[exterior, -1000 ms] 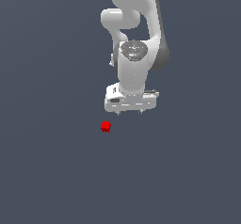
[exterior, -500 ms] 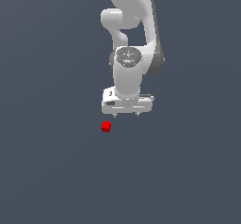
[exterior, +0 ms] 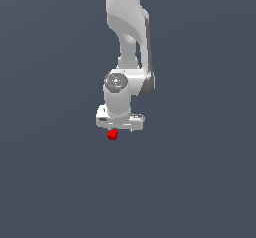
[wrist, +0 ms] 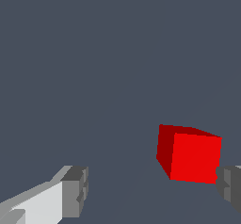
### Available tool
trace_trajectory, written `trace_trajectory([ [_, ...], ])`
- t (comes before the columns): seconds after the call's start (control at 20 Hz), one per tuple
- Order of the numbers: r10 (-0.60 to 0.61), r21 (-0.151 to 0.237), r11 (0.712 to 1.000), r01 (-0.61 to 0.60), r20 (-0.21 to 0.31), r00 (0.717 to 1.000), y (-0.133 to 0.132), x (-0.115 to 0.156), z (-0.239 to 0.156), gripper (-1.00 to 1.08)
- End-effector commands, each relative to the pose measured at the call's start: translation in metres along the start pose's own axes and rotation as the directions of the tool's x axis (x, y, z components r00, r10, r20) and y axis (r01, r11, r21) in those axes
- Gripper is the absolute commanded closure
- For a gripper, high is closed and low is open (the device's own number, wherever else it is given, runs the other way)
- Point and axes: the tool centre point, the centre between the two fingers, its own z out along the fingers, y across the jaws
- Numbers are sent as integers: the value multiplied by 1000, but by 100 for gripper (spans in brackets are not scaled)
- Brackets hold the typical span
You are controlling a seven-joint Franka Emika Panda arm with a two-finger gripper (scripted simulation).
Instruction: Pick up the red cube and move it to a goal position.
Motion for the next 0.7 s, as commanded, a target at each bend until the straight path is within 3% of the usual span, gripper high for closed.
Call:
trace_trajectory([
  [0.0,34,-3,999,-34,-4,999,16,0,20,-92],
  [0.3,84,-6,996,-84,-8,996,40,-1,49,-92],
  [0.6,95,-5,995,-95,-9,995,44,0,55,-92],
  [0.65,95,-5,995,-95,-9,995,44,0,55,108],
])
